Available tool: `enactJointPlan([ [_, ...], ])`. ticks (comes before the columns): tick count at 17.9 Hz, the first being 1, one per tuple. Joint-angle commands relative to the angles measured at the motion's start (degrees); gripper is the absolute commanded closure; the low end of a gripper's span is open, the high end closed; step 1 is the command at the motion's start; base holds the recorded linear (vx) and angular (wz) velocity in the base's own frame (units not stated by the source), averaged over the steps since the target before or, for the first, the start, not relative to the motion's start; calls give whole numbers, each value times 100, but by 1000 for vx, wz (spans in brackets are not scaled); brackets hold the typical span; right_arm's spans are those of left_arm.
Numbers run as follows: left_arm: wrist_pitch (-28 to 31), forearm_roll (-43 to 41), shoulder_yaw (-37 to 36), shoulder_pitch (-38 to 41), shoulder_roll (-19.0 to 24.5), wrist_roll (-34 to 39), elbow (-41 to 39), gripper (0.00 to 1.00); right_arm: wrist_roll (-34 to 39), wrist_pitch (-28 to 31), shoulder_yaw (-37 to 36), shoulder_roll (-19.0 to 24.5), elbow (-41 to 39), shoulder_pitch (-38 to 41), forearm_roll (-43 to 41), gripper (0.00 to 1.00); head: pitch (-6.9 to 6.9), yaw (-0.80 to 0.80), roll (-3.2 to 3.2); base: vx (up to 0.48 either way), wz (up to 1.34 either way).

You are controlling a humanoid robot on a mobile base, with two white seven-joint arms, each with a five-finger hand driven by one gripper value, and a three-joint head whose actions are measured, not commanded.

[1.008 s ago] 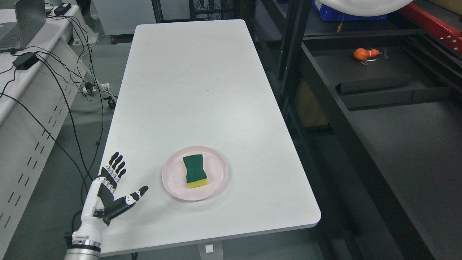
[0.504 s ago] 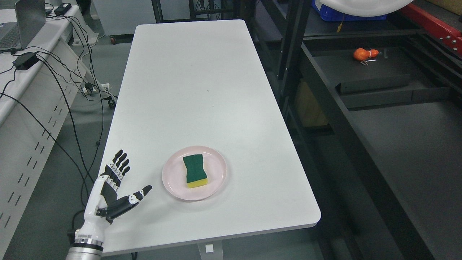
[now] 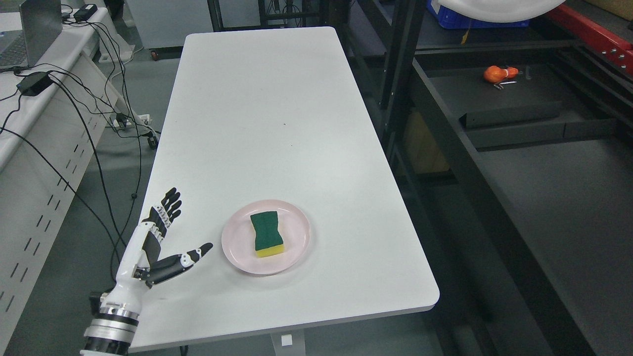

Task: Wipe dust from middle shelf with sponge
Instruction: 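Reach the left hand forward over the green-yellow sponge on the plate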

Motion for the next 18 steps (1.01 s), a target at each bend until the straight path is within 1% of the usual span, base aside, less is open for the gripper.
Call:
enactJointPlan([
  [1,-714,-1171,-208,-265,980,-329,85,1,0,414,0,-100,-100,2,0,0,0,0,0,0,0],
  [3,-1302,-1662,-542,-335,1427,-489,94,1,0,414,0,-100,-100,2,0,0,0,0,0,0,0],
  [4,-1470,-1987,-613,-414,1612,-506,120,1,0,414,0,-100,-100,2,0,0,0,0,0,0,0],
  [7,-2068,-3348,-771,-581,1938,-542,365,1,-1,414,0,-100,-100,2,0,0,0,0,0,0,0],
  [9,-2411,-4114,-885,-800,2254,-568,673,2,-9,414,0,-100,-100,2,0,0,0,0,0,0,0],
  [12,-2448,-4871,-1017,-1091,2623,-577,753,2,0,414,0,-100,-100,2,0,0,0,0,0,0,0],
  [15,-2457,-5233,-1342,-1459,2975,-629,841,2,0,414,0,-100,-100,2,0,0,0,0,0,0,0],
  [18,-2457,-5356,-1667,-1934,3020,-630,1025,3,0,414,0,-100,-100,2,0,0,0,0,0,0,0],
])
